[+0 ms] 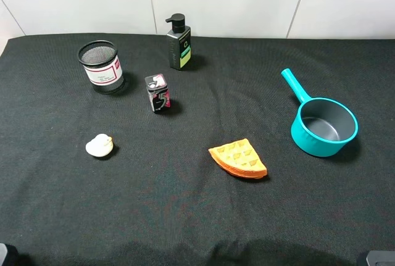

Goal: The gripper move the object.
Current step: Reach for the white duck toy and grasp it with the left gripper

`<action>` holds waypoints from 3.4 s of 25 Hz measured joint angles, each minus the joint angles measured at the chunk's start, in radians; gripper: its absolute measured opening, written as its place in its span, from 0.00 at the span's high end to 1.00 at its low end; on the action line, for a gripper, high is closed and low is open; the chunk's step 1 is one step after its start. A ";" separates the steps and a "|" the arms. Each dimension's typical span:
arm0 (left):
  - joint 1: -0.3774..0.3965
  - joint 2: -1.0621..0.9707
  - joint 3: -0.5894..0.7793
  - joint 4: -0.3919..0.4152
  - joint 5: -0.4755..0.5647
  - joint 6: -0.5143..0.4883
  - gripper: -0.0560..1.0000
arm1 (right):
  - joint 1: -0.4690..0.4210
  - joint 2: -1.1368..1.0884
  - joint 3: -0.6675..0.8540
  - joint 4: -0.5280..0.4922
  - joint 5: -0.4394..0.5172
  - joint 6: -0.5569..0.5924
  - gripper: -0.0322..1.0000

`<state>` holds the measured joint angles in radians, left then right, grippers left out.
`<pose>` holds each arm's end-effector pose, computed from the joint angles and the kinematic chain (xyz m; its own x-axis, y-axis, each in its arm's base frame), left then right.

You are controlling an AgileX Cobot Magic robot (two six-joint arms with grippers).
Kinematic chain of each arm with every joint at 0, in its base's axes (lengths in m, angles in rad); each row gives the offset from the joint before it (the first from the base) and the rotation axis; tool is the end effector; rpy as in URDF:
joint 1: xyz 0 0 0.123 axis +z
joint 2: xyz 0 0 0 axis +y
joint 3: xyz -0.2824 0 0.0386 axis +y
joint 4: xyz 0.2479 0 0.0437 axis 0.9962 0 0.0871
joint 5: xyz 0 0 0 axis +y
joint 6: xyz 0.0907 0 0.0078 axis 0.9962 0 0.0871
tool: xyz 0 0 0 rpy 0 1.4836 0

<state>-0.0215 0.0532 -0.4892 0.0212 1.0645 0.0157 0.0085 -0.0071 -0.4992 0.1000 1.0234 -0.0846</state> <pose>0.0043 0.0016 0.2739 -0.5147 0.0370 -0.8565 0.0190 0.9993 0.0318 -0.0046 0.0077 0.2803 -0.4117 -0.0358 -0.9106 -0.0994 0.9950 0.0058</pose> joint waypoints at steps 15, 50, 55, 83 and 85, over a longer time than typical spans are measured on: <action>0.000 0.000 0.000 0.000 0.000 0.000 0.23 | 0.000 0.000 0.000 0.000 0.000 0.000 0.30; 0.000 0.041 -0.002 0.000 -0.003 0.000 0.23 | 0.000 0.000 0.000 0.000 0.000 0.000 0.30; 0.000 0.177 -0.031 -0.001 -0.011 -0.001 0.23 | 0.000 0.000 0.000 0.000 0.000 0.000 0.30; -0.025 1.129 -0.264 0.000 -0.247 0.104 0.23 | 0.000 0.000 0.000 0.000 0.000 0.000 0.30; -0.063 1.176 -0.264 0.000 -0.271 0.122 0.23 | 0.000 0.000 0.000 0.001 0.000 0.000 0.30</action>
<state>-0.0844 1.2296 -0.7531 0.0213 0.7934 0.1376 0.0085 -0.0071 -0.4992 0.1010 1.0234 -0.0846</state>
